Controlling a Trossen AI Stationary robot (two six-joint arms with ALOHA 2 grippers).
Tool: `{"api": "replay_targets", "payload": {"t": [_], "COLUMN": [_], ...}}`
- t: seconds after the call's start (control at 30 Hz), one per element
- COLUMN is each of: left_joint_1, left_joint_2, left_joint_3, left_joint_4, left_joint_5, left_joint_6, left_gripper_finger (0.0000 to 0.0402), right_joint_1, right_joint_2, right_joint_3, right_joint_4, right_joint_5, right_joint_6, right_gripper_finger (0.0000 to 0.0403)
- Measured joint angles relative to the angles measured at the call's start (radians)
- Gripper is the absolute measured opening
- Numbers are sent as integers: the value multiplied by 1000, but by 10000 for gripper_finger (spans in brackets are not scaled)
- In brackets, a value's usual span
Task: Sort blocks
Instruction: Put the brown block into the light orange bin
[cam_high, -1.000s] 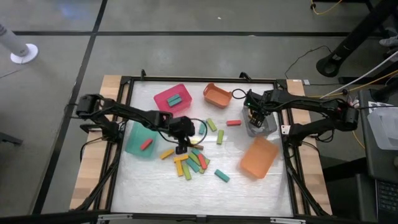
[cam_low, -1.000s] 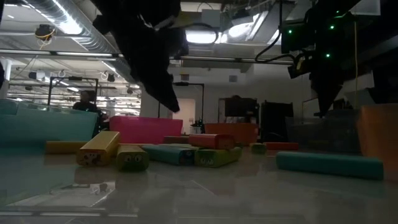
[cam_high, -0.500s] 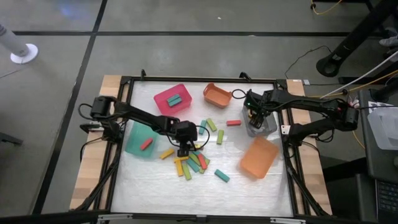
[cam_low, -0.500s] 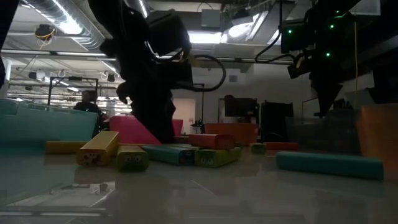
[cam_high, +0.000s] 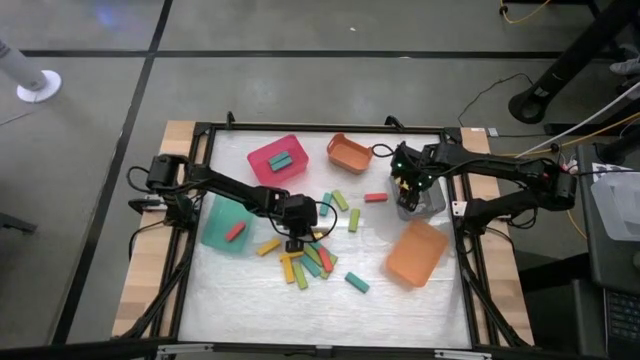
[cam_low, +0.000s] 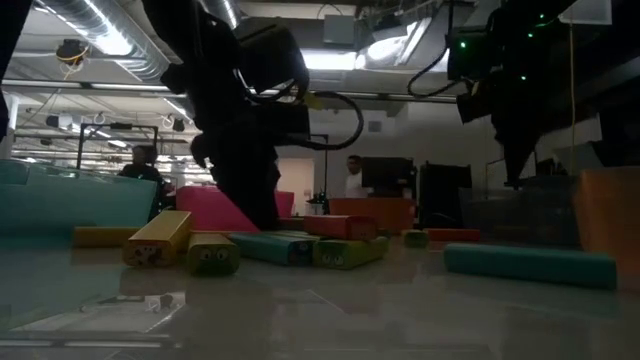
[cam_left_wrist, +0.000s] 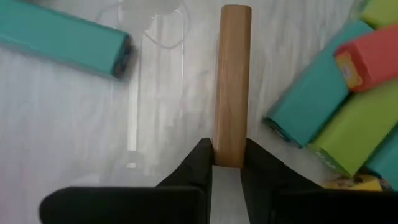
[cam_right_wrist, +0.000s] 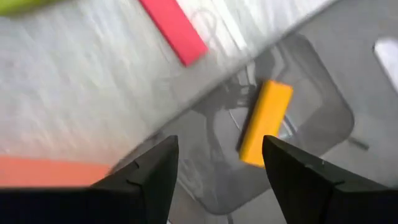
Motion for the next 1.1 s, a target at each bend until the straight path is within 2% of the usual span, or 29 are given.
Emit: {"api": "replay_targets", "payload": {"t": [0.17, 0.33, 0.5, 0.6, 0.87, 1.1], "left_joint_1": [24, 56, 85, 97, 112, 103], "left_joint_2": [-12, -13, -14, -14, -14, -14], "left_joint_3": [11, 51, 96, 125, 174, 181], "left_joint_4": [29, 114, 214, 262, 366, 446], "left_joint_5": [8, 83, 178, 209, 216, 214], "left_joint_6": [-86, -125, -133, -133, -127, -128], "left_gripper_finger": [39, 45, 42, 45, 43, 49], "right_joint_1": [0, 29, 122, 186, 300, 356], "right_joint_2": [0, -1, -1, -1, -1, -1], "right_joint_3": [85, 150, 153, 153, 153, 153], "right_joint_4": [27, 158, 341, 388, 404, 421], "right_joint_5": [-33, -191, -306, -297, -266, -125], "right_joint_6": [-17, -27, -60, -75, -44, 9], "right_gripper_finger": [232, 232, 232, 232, 232, 232]}}
